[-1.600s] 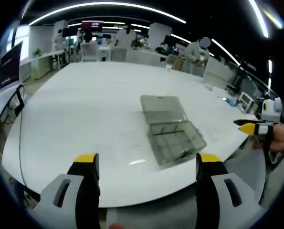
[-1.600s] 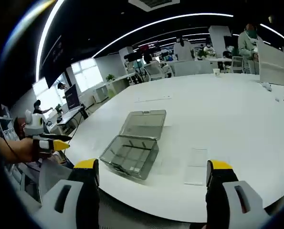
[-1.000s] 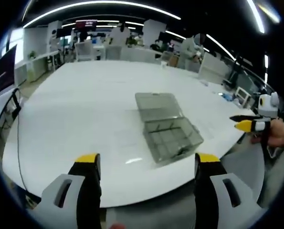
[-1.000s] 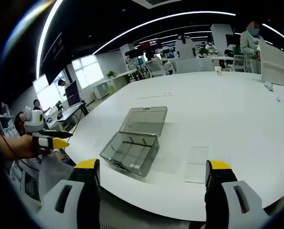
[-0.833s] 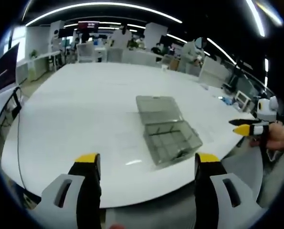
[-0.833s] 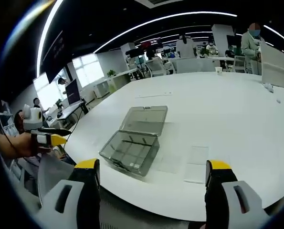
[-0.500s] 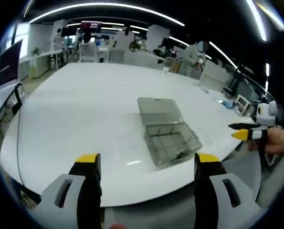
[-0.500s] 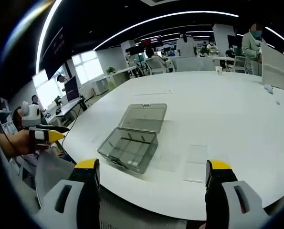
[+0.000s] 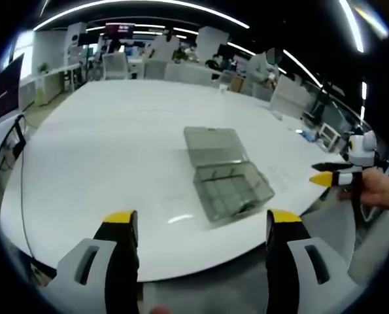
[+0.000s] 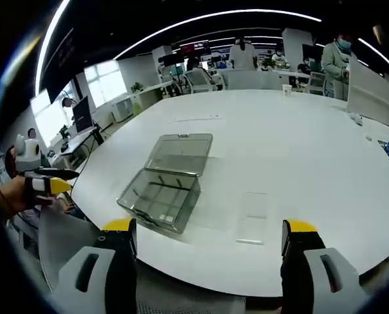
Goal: Insert the divider into the dual guide fixture by aligning both edges with the guide slots and pushing it downward to the bottom, including one-sided entry, uneven engagement, binding, and posture correction.
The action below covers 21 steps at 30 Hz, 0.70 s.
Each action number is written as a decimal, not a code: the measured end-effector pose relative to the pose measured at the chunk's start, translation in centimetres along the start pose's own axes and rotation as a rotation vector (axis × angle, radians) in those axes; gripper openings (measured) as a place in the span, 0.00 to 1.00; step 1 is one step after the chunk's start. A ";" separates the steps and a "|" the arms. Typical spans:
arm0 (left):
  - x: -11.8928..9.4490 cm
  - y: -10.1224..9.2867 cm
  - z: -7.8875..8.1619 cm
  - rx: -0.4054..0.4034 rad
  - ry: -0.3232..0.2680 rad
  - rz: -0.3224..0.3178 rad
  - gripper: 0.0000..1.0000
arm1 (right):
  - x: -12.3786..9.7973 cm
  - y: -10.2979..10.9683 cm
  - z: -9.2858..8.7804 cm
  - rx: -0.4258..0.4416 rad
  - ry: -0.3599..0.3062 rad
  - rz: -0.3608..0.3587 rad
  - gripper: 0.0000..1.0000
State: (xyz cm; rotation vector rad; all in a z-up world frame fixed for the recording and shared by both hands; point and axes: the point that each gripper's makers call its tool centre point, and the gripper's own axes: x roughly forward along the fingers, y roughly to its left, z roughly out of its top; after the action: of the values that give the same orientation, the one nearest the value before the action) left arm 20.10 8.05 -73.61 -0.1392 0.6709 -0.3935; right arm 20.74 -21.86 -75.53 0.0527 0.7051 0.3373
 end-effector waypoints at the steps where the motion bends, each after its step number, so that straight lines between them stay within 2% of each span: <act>1: 0.1 0.1 0.0 -0.003 0.007 0.004 0.78 | 0.0 -0.1 -0.2 0.003 0.009 -0.004 0.90; 4: 0.1 0.2 -0.1 -0.026 0.018 0.014 0.78 | 0.0 -0.2 -0.2 0.016 0.015 -0.003 0.90; 5: 0.1 0.3 -0.1 -0.027 0.018 0.016 0.78 | 0.0 -0.3 -0.4 0.007 0.035 -0.012 0.90; 21: 0.8 0.3 -0.3 -0.041 0.044 0.024 0.79 | 0.1 -0.6 -0.2 0.029 0.042 0.007 0.89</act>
State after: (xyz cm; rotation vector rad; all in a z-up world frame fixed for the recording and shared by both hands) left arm 20.59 8.03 -74.44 -0.1616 0.7241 -0.3612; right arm 20.87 -22.44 -75.88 0.0759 0.7514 0.3359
